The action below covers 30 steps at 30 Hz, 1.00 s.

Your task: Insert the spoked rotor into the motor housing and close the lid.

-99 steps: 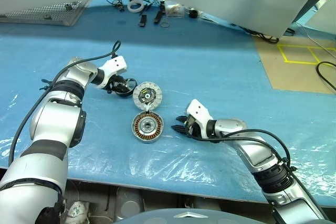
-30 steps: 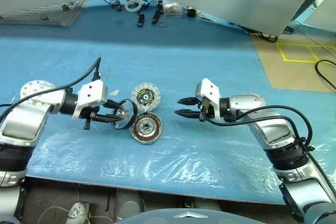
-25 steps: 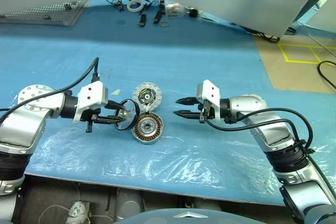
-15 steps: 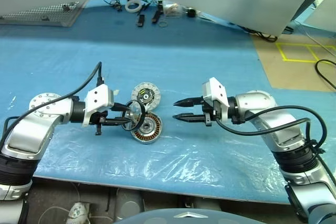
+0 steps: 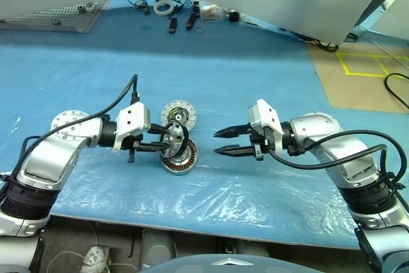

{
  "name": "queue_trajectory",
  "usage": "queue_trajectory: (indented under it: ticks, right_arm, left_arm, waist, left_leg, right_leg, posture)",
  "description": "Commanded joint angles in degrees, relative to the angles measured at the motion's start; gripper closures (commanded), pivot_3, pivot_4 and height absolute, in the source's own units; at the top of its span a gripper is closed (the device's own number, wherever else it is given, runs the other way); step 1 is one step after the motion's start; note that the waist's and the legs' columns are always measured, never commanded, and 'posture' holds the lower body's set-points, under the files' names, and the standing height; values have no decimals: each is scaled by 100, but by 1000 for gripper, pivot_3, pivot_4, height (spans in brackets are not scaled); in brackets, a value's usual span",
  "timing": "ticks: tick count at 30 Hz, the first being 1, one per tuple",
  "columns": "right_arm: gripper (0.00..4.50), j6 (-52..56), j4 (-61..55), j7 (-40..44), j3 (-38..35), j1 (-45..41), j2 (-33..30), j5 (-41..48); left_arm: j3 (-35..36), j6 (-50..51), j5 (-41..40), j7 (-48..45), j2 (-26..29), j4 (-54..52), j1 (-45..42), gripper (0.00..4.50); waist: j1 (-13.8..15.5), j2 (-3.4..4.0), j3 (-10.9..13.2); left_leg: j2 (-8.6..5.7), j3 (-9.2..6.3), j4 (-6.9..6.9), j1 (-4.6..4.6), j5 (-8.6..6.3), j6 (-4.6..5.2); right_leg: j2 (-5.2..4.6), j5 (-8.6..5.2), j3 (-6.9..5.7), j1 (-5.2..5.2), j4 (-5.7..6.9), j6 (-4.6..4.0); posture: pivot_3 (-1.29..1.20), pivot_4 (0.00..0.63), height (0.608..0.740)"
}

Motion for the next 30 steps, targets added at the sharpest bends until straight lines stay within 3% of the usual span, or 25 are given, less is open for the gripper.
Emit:
queue_trajectory:
  ticks: [1,30]
  right_arm:
    - [2674,-81,-178,-52,-121,38,-75,6]
    - [2674,-58,-280,-345,-248,304,-305,-23]
  left_arm:
    - [-166,-200,127,-32,29,-14,60,3159]
    - [-459,-677,396,-205,-32,573,-117,3159]
  waist:
    - [-1,0,0]
    - [14,1,-1]
  left_leg:
    - [0,0,0,0,0,0]
    - [-1,0,6,2,0,1]
  right_leg:
    - [0,0,0,-1,0,0]
    - [-1,0,0,0,8,0]
  posture:
    - [0,150,740]
    - [0,150,740]
